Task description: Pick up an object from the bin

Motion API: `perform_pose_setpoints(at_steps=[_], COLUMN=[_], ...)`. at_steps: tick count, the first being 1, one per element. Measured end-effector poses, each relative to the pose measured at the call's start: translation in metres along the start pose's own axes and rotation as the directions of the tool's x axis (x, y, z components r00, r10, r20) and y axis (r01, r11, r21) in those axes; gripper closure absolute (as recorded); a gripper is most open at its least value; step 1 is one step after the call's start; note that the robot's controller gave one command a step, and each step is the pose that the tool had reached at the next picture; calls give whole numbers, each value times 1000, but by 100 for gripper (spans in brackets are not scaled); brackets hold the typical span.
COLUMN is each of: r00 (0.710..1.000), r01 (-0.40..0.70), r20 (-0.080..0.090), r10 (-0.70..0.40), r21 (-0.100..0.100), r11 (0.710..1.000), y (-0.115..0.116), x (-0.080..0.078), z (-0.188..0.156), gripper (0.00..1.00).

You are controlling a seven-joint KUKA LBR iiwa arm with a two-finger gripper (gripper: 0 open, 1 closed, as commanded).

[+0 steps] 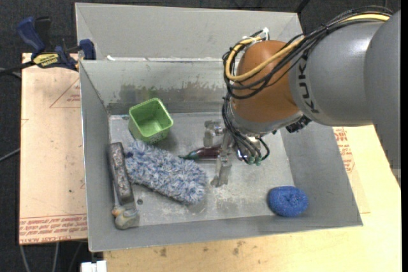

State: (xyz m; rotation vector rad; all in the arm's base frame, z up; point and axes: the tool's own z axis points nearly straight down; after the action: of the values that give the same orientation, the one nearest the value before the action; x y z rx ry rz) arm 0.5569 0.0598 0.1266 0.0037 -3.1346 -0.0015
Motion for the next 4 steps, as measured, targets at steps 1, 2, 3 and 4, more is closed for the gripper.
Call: perform_pose_setpoints(at_steps=[1,2,3,4], r00=[1000,999,999,999], r01=[-2,51,41,48], r20=[8,12,15,15], r10=[2,-51,-41,-48], r21=[0,0,1,-2], r11=[1000,999,999,999], y=[0,26,40,32], x=[-2,6,6,6], z=[-5,50,60,52], gripper=[0,0,0,0])
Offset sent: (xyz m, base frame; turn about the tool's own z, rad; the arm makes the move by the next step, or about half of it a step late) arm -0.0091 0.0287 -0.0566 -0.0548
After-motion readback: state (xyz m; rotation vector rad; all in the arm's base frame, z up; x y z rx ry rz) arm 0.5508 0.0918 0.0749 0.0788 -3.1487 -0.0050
